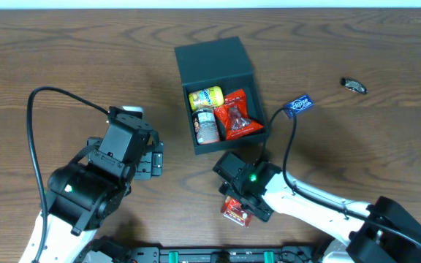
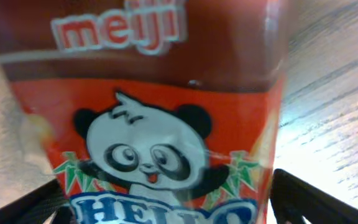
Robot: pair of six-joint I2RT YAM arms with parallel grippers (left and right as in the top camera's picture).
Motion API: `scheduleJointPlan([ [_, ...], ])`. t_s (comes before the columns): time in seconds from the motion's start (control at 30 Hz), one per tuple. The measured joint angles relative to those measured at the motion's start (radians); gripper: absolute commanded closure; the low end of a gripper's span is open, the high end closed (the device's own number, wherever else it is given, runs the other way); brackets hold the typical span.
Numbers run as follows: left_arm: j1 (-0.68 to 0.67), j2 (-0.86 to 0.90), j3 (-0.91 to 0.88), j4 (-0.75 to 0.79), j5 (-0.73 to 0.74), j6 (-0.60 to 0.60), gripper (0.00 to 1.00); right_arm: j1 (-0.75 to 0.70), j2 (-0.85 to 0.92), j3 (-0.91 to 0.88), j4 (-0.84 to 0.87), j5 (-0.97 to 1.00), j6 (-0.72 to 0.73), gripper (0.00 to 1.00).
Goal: Pack container
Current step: 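Lower the right gripper and grasp the Hello Panda box top, then lift the Hello Panda box and carry it over the green box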
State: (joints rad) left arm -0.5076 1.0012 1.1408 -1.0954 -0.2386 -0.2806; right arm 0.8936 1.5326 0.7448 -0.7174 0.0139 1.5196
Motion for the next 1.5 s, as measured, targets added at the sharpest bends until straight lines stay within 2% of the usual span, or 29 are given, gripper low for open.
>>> scheduleJointPlan([
  [0.1,0.000,0.000,0.000,0.000,0.000,0.000,0.05,0.000,0.000,0.000,0.002,0.000,0.003,0.28],
  [0.37,0.000,0.000,0.000,0.000,0.000,0.000,0.05,0.000,0.000,0.000,0.004,-0.001,0.008,0.36],
  [0.5,0.000,0.000,0.000,0.000,0.000,0.000,0.05,0.000,0.000,0.000,0.002,-0.001,0.008,0.37],
  [0.87,0.000,0.000,0.000,0.000,0.000,0.000,0.05,0.000,0.000,0.000,0.000,-0.002,0.007,0.58],
  [1.3,0.000,0.000,0.000,0.000,0.000,0.016,0.05,0.000,-0.088,0.000,-0.003,-0.004,-0.027,0.60],
  [1.5,0.000,0.000,0.000,0.000,0.000,0.016,0.05,0.000,-0.198,0.002,-0.004,-0.005,-0.151,0.64],
])
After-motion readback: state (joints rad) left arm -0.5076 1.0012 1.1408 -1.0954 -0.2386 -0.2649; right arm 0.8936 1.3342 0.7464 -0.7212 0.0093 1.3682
